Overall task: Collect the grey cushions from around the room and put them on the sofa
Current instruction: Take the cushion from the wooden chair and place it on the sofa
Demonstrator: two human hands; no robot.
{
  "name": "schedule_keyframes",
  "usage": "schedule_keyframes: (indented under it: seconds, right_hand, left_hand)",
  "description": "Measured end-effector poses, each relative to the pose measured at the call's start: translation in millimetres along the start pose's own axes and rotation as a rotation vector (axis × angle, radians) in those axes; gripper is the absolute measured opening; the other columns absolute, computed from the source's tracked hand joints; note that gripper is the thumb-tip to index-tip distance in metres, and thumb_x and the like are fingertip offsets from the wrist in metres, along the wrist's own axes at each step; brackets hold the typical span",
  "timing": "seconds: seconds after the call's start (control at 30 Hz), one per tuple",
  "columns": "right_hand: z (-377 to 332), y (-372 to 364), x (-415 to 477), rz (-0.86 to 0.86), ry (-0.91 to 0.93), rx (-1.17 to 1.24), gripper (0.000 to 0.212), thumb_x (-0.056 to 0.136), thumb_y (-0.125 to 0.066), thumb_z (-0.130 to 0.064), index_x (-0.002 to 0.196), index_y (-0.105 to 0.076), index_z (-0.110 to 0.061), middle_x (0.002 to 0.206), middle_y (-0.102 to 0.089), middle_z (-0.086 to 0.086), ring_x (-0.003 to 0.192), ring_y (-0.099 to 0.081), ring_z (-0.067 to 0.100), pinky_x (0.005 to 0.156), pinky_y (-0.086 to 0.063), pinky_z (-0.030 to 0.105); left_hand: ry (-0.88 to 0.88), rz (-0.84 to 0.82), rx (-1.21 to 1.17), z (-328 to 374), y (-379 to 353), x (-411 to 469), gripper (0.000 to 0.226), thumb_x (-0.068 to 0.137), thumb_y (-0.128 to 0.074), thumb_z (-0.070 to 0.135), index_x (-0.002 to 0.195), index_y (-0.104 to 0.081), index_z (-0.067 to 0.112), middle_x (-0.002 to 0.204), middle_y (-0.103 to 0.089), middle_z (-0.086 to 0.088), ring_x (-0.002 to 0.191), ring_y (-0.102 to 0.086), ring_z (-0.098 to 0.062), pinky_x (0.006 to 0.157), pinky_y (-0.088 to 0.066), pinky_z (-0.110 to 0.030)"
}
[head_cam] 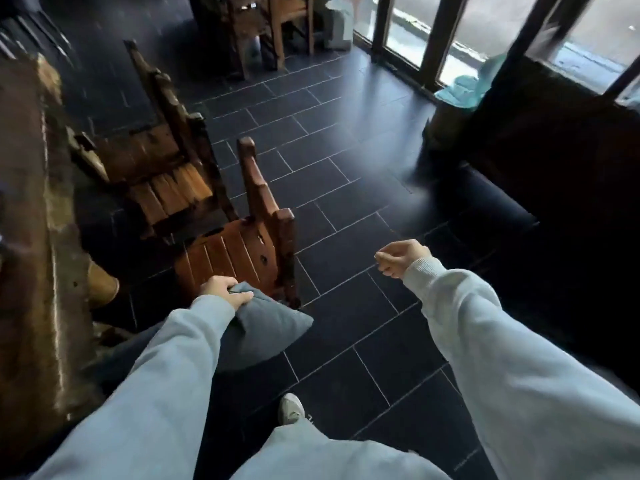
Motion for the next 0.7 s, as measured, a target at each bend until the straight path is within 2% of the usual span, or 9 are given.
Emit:
schedule_keyframes:
  seconds: [0.13,0.27,0.3,0.37,0.47,0.53,0.57,0.6,0.7]
  right_hand:
    - [111.5,59.1,-42.9,-0.045,-0.119,-0.075,0.009,0.092,-0.072,-0.031,0.089,-0.078,-0.025,0.083,-0.079,0.001,0.086,-0.077,0.02,0.086,-0.062,0.036]
    - [228.4,127.2,-92.6,-0.062,-0.24,-0.17,0.018,0.092,-0.072,-0.045,0.102,-0.077,-0.031,0.088,-0.075,-0.008,0.094,-0.072,0.015,0.067,-0.05,0.019]
    - [256.3,146.8,-103.9,-0.065,-0.274,-0.169,0.026,0.09,-0.074,-0.048,0.11,-0.076,-0.032,0.101,-0.077,-0.007,0.1,-0.071,0.015,0.07,-0.049,0.019]
    - [322.6,195.6,-133.1,-0.026,-0.354,-0.118,0.059,0.082,-0.08,-0.053,0.135,-0.065,-0.031,0.133,-0.068,-0.001,0.121,-0.064,0.018,0.094,-0.049,0.024]
    - [379.5,243.7,-165.2,-0.063,-0.424,-0.259,0.118,0.065,-0.092,-0.055,0.161,-0.026,-0.039,0.165,-0.033,0.008,0.15,-0.034,0.03,0.118,-0.036,0.042]
    - [416.4,294.5,-193.7,0.08,-0.457,-0.365,0.135,0.058,-0.096,-0.052,0.161,-0.008,-0.049,0.17,-0.011,0.011,0.157,-0.01,0.035,0.122,-0.024,0.054]
    - [430.9,325.8,-209.1,0.206,-0.481,-0.375,0.132,0.058,-0.096,-0.051,0.159,-0.011,-0.05,0.168,-0.015,0.011,0.156,-0.012,0.035,0.122,-0.022,0.057]
    - [442.9,358.2,-225.0,0.32,-0.499,-0.392,0.12,0.06,-0.094,-0.052,0.157,-0.022,-0.048,0.161,-0.03,0.01,0.152,-0.023,0.034,0.121,-0.022,0.057]
    - [474.1,434.4,-268.1,0.491,-0.512,-0.354,0.073,0.069,-0.086,-0.059,0.131,-0.059,-0.032,0.122,-0.069,0.003,0.121,-0.062,0.028,0.111,-0.038,0.042]
  left_hand:
    - [-0.104,-0.057,0.046,80.3,-72.2,-28.2,0.04,0.081,-0.084,0.029,0.058,-0.056,0.015,0.056,-0.053,-0.001,0.061,-0.049,-0.024,0.061,-0.035,-0.032]
    - [-0.255,-0.228,0.064,172.9,-158.4,-76.0,0.037,0.081,-0.085,0.03,0.065,-0.058,0.011,0.062,-0.053,0.003,0.07,-0.052,-0.023,0.072,-0.038,-0.031]
    - [-0.309,-0.302,0.076,200.9,-178.5,-92.4,0.04,0.081,-0.084,0.03,0.066,-0.057,0.005,0.062,-0.05,0.0,0.068,-0.05,-0.022,0.069,-0.038,-0.031]
    - [-0.415,-0.532,0.033,266.5,-224.0,-139.2,0.042,0.079,-0.086,0.029,0.066,-0.055,0.004,0.061,-0.045,-0.005,0.064,-0.046,-0.022,0.061,-0.035,-0.029]
    - [-0.447,-0.739,-0.168,324.5,-237.9,-178.9,0.05,0.059,-0.091,0.033,0.074,-0.059,-0.001,0.07,-0.049,-0.012,0.065,-0.051,-0.023,0.058,-0.038,-0.029]
    - [-0.515,-0.796,-0.228,375.8,-251.0,-200.3,0.065,0.056,-0.09,0.032,0.089,-0.061,-0.016,0.079,-0.058,-0.018,0.072,-0.059,-0.028,0.059,-0.047,-0.029]
    - [-0.557,-0.821,-0.238,406.7,-258.8,-213.4,0.066,0.059,-0.089,0.028,0.096,-0.06,-0.018,0.083,-0.061,-0.019,0.074,-0.061,-0.029,0.06,-0.051,-0.029]
    - [-0.599,-0.85,-0.258,440.9,-267.5,-226.8,0.055,0.063,-0.087,0.021,0.096,-0.063,-0.016,0.081,-0.064,-0.018,0.071,-0.065,-0.027,0.059,-0.054,-0.027]
    - [-0.665,-0.907,-0.377,536.8,-297.3,-266.3,0.011,0.072,-0.081,0.012,0.081,-0.077,0.008,0.07,-0.069,-0.007,0.054,-0.067,-0.015,0.049,-0.053,-0.019]
Point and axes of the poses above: each hand's wrist, its own x-axis towards the middle knuckle, its own y-axis out of the back of the hand, z = x × y, the point moved 6 cm from there along x, towards the middle knuckle
